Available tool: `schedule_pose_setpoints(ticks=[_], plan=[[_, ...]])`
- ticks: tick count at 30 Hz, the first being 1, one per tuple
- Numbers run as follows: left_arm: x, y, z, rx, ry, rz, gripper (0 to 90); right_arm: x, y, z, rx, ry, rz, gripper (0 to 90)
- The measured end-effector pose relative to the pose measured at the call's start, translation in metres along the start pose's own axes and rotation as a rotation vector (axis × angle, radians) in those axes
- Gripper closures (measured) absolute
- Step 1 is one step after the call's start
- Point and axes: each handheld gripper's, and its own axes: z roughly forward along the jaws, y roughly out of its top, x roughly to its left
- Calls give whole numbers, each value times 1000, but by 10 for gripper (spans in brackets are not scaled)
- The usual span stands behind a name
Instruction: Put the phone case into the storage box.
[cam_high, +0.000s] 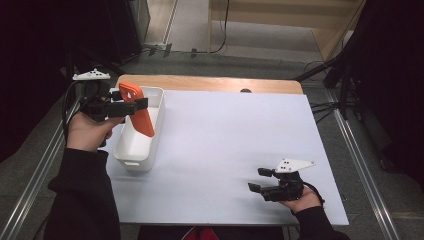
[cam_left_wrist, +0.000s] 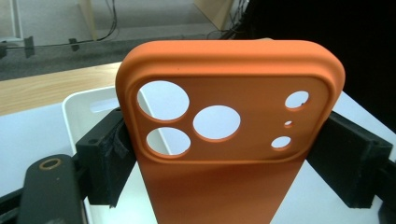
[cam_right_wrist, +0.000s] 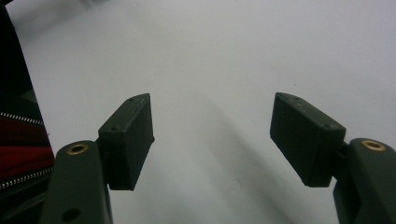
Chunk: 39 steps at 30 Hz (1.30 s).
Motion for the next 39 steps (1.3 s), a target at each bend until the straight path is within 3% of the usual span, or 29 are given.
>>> schedule_pose_setpoints(ticks=[4, 7, 10, 13, 21, 25, 30, 34, 36, 39], plan=[[3, 1, 3, -42, 22, -28, 157, 0, 0, 0, 0, -1, 1, 290], [4, 5, 8, -45, 37, -39, 158, -1, 1, 0, -1, -2, -1, 290], [6, 10, 14, -47, 82, -28, 158, 0, 1, 1, -4, -3, -5, 291], [6, 17, 18, -75, 70, -34, 158, 1, 1, 1, -2, 5, -1, 290], [11, 34, 27, -44, 107, -16, 158, 3, 2, 2, -15, 21, -3, 290], [14, 38, 34, -29, 83, -41, 157, 3, 3, 1, -21, 18, -2, 290], [19, 44, 41, -4, 85, -37, 158, 1, 3, 0, -27, 13, 9, 290], [24, 52, 46, -21, 105, -48, 157, 2, 3, 1, -27, 18, 7, 290], [27, 54, 48, -24, 122, -32, 158, 3, 3, 1, -26, 17, 9, 290], [34, 55, 53, -22, 138, -54, 157, 3, 3, 2, -25, 17, 6, 290]])
